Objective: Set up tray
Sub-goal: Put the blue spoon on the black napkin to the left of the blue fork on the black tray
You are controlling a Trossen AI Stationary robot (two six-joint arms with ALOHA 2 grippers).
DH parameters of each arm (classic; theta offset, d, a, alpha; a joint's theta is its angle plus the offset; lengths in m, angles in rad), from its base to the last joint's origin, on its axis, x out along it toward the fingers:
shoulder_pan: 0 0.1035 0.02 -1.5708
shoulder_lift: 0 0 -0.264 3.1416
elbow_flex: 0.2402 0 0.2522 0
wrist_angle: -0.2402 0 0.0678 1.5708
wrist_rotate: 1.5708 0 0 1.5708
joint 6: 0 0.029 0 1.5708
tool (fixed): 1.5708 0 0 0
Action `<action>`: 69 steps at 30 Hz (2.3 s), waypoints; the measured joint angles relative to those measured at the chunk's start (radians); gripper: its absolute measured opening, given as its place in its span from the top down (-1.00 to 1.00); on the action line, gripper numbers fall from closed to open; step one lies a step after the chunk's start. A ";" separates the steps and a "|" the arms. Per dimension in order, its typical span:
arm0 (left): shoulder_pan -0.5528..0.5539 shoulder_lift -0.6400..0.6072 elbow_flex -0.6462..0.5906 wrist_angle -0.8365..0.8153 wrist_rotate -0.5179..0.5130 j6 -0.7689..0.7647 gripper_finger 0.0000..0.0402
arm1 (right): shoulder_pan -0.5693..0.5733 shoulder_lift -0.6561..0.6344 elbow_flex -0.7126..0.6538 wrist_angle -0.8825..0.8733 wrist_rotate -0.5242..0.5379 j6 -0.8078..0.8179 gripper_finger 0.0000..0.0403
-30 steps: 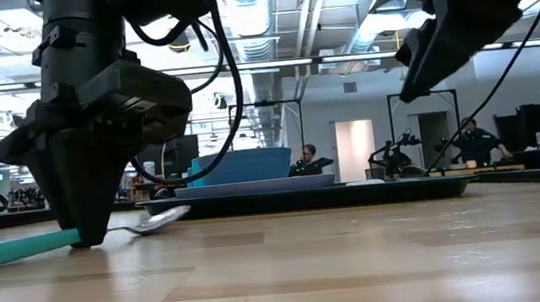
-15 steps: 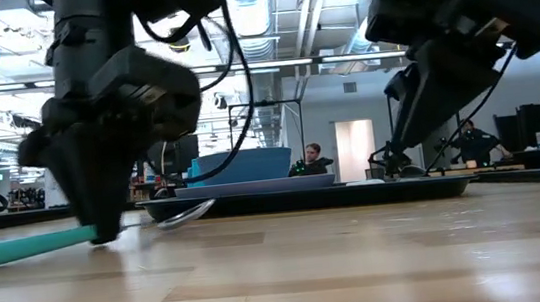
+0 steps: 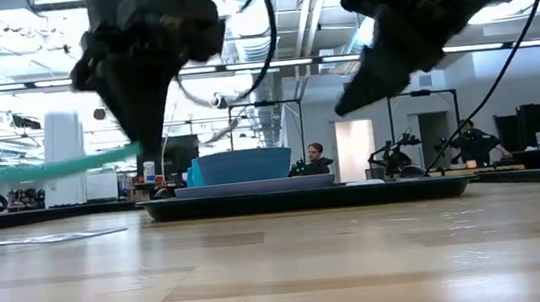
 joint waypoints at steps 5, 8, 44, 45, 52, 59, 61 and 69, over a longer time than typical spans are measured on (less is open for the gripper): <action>0.002 -0.002 0.154 -0.185 -0.165 0.067 0.85 | -0.032 0.000 0.000 0.097 -0.001 -0.006 0.41; 0.002 -0.003 0.228 -0.273 -0.236 0.085 0.85 | -0.055 0.000 0.000 0.146 -0.002 0.092 0.41; 0.000 -0.001 0.287 -0.338 -0.281 0.133 0.83 | -0.234 0.015 0.187 0.185 -0.112 0.054 0.41; 0.000 -0.001 0.287 -0.338 -0.281 0.133 0.83 | -0.234 0.020 0.187 0.184 -0.112 0.054 0.41; 0.003 0.000 0.287 -0.338 -0.280 0.133 0.83 | -0.234 0.051 0.184 0.207 -0.155 0.072 0.41; 0.003 0.000 0.287 -0.338 -0.280 0.136 0.83 | -0.234 0.048 0.186 0.218 -0.163 0.072 0.41; 0.003 0.000 0.287 -0.338 -0.281 0.136 0.83 | -0.235 0.048 0.186 0.223 -0.163 0.072 0.41; 0.003 0.000 0.287 -0.314 -0.282 0.146 0.83 | -0.241 0.048 0.186 0.222 -0.164 0.072 0.63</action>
